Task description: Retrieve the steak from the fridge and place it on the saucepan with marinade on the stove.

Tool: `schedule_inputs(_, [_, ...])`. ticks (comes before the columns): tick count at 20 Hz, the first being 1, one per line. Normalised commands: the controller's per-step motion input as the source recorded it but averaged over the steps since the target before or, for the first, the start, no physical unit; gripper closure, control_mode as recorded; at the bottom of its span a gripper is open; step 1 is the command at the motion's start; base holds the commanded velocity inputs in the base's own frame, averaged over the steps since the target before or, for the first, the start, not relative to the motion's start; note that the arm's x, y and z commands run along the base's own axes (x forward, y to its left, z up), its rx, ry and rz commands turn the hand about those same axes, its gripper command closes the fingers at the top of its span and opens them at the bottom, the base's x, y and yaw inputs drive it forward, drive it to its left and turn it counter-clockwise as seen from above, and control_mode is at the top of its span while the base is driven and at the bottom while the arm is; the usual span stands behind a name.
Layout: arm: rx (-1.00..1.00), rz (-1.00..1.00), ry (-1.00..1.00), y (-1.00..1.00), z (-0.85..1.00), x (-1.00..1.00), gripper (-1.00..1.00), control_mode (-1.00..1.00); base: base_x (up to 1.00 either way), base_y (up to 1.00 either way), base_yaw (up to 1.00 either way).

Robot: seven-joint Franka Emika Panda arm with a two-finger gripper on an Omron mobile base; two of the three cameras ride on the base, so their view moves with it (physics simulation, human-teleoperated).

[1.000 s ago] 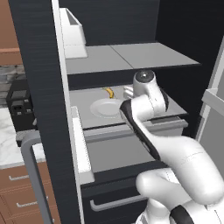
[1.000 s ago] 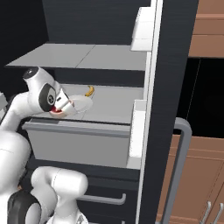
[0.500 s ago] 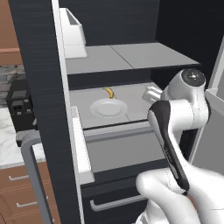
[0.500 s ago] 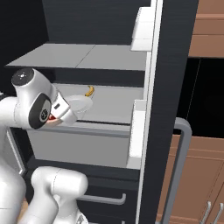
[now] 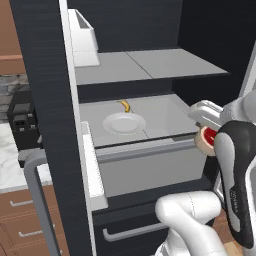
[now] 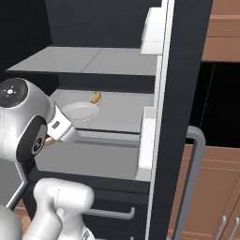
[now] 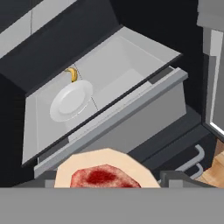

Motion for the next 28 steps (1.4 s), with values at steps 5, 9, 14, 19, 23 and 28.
schedule_inputs(5, [0.0,0.01,0.0,0.0,0.16,-0.42,1.0,-1.0,0.0,0.0,0.0])
schedule_inputs(9, [0.0,0.0,-0.04,0.0,0.02,-0.48,1.0,-1.0,0.0,0.0,0.0])
schedule_inputs(14, [0.0,0.0,-0.02,0.0,0.0,-0.25,1.0,-1.0,0.0,0.0,0.0])
schedule_inputs(19, [0.0,0.0,0.0,0.0,0.0,0.0,1.0,1.0,0.0,0.0,0.0])
schedule_inputs(23, [0.0,0.0,0.0,0.0,0.0,0.0,1.0,1.0,0.0,0.0,0.0])
schedule_inputs(28, [0.0,0.0,0.0,0.0,0.0,0.0,1.0,1.0,-0.11,0.01,0.0])
